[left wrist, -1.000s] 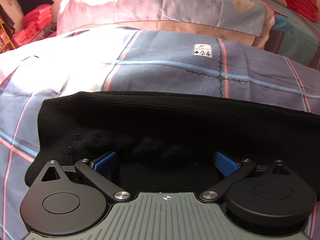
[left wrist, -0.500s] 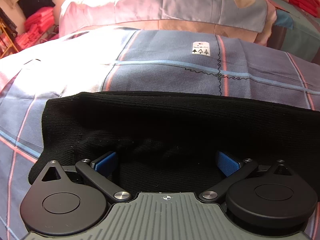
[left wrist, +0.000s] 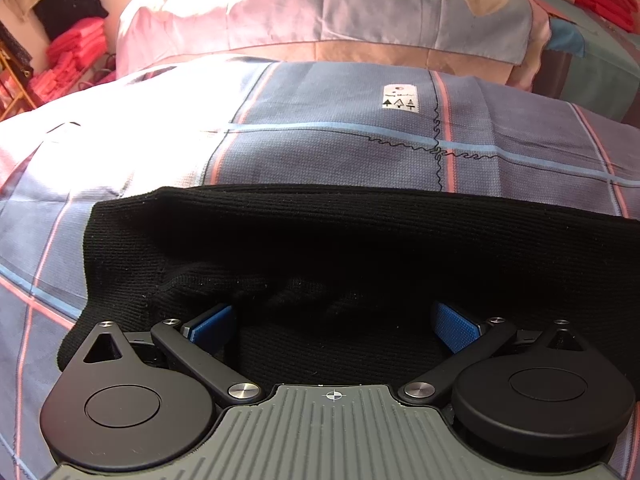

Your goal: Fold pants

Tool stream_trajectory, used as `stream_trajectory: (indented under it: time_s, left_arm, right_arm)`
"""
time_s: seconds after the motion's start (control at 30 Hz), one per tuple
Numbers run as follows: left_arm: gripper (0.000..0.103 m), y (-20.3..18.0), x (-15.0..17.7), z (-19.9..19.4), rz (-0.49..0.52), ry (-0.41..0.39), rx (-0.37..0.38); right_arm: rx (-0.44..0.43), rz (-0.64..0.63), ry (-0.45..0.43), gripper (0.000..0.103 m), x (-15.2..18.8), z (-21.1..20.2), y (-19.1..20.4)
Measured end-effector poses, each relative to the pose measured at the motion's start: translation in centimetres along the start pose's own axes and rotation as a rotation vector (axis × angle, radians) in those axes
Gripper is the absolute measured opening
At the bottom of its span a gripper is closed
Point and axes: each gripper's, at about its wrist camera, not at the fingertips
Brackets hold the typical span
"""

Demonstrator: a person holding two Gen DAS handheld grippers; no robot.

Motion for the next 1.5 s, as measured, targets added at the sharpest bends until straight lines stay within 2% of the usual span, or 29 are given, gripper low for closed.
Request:
stream_trajectory:
  time_s: [0.1,0.2,0.23,0.27,0.3,0.33,0.37,0.4,0.43,0.5,0.57,0.6,0.63,0.7,0.73,0.83,1.0,1.07,1.1,1.13,1.17,1.2,1.23,1.37,1.4,1.47,1.5]
  left_arm:
    - [0.103,0.0,0.1,-0.1,0.0,-0.004,-0.001]
    - [0.103,0.0,0.2,-0.1,0.003,-0.009,0.001]
    - [0.103,0.1,0.2,-0.2,0.005,-0.011,0.003]
    - [0.103,0.1,0.2,-0.2,0.007,-0.011,0.006]
    - [0.103,0.2,0.2,-0.3,0.01,-0.006,0.011]
    - [0.103,0.4,0.1,-0.5,0.015,0.004,0.018]
    - [0.103,0.6,0.0,-0.9,0.015,0.009,0.027]
    - [0.103,1.0,0.0,-1.4,0.01,-0.001,0.039]
    - [0.103,1.4,0.0,-2.1,0.004,-0.021,0.054]
    - [0.103,2.3,0.1,-3.2,-0.006,-0.066,0.101]
    - [0.103,2.6,-0.2,-3.4,-0.011,-0.079,0.127]
    - [0.103,2.5,-0.3,-3.1,-0.004,-0.072,0.131]
    - [0.103,2.3,-0.5,-2.6,0.007,-0.059,0.127]
    - [0.103,1.8,-0.6,-0.9,0.033,-0.014,0.107]
    - [0.103,1.7,-0.5,-0.5,0.041,-0.013,0.113]
    - [0.103,1.2,-0.1,-0.6,0.066,-0.027,0.101]
    - [0.103,1.8,0.1,-0.6,0.071,-0.035,0.13]
    - [0.103,1.7,0.3,-0.7,0.076,-0.043,0.128]
    - [0.103,1.8,0.3,-0.6,0.075,-0.046,0.129]
    - [0.103,1.8,0.3,-0.6,0.074,-0.048,0.13]
    - [0.103,1.8,0.4,-0.7,0.073,-0.049,0.134]
    - [0.103,1.9,0.4,-0.7,0.075,-0.048,0.137]
    - [0.103,1.9,0.4,-0.7,0.079,-0.049,0.139]
    - [0.103,1.9,0.4,-0.6,0.075,-0.051,0.14]
    - [0.103,1.9,0.5,-0.6,0.075,-0.053,0.137]
    - [0.103,1.8,0.5,-0.6,0.074,-0.054,0.135]
    - [0.103,1.9,0.5,-0.6,0.074,-0.054,0.137]
  right_arm:
    - [-0.185,-0.154,0.091,0.069,0.6,1.8,4.8]
    - [-0.328,-0.172,0.262,0.069,1.0,5.8,6.5]
    - [-0.303,-0.16,0.288,0.067,1.0,7.0,6.1]
    - [-0.239,-0.135,0.278,0.062,0.8,7.7,5.2]
    - [-0.173,-0.08,0.242,0.033,0.2,8.0,3.8]
    - [-0.057,0.008,0.187,0.006,-0.6,7.4,2.3]
    - [0.056,0.053,0.13,0.007,-1.3,6.7,1.4]
    - [0.114,0.059,0.073,0.021,-1.8,5.7,1.2]
    - [0.085,0.036,0.052,0.042,-1.8,4.9,1.6]
    - [-0.145,-0.074,0.11,0.052,-0.9,3.8,4.0]
    - [-0.354,-0.191,0.227,0.056,1.1,3.1,7.6]
    - [-0.473,-0.246,0.301,0.061,2.7,2.8,9.7]
    - [-0.578,-0.287,0.368,0.063,4.1,2.7,12.0]
    - [-0.736,-0.367,0.491,0.061,7.0,2.9,16.3]
    - [-0.769,-0.417,0.537,0.06,8.5,3.1,18.3]
    - [-0.791,-0.52,0.557,0.06,11.2,4.3,22.0]
    - [-0.796,-0.379,0.481,0.059,10.0,8.0,22.6]
    - [-0.821,-0.311,0.55,0.06,10.2,9.5,22.7]
    - [-0.901,-0.259,0.634,0.061,10.5,10.2,22.7]
    - [-1.002,-0.228,0.726,0.072,11.0,10.2,22.7]
    - [-1.039,-0.243,0.75,0.079,11.2,9.9,22.8]
    - [-1.045,-0.287,0.727,0.081,11.1,9.5,22.7]
    - [-1.015,-0.288,0.698,0.078,10.5,9.8,22.4]
    - [-0.937,0.036,0.615,0.062,9.2,13.8,19.9]
    - [-0.949,0.032,0.628,0.063,9.7,13.8,20.5]
    - [-1.057,-0.054,0.789,0.067,11.6,13.1,22.2]
    - [-1.071,-0.141,0.797,0.07,12.2,12.0,22.8]
Point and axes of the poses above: each gripper's, at about its wrist camera, not at the fingertips, and z roughly the way its jaws point, y to its left, x to its underside, and after that the axes turned 3 degrees about -x, right-handed
